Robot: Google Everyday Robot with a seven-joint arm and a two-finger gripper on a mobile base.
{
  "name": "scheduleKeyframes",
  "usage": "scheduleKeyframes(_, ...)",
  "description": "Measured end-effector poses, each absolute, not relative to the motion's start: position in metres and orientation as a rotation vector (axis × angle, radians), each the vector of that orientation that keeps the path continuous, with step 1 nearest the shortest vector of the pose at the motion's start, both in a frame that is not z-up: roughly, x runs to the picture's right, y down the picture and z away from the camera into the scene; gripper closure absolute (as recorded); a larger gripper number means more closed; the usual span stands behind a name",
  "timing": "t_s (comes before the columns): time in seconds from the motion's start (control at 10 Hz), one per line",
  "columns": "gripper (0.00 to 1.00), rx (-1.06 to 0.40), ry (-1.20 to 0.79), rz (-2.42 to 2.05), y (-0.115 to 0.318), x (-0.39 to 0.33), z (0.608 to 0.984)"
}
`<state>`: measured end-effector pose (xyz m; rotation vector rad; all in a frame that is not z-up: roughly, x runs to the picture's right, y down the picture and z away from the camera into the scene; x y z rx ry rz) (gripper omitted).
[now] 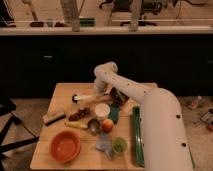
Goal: Place brush in red bowl
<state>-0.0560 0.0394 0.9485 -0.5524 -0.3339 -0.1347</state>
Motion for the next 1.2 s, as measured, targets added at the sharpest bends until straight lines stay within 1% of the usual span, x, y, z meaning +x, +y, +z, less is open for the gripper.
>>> scheduleKeyframes(0.9, 1.00, -0.489, -0.307, -0.206, 0.000, -0.063, 0.924)
scheduleKeyframes(1.2, 1.00, -0.475, -0.318, -0.210, -0.008, -0.052, 0.904)
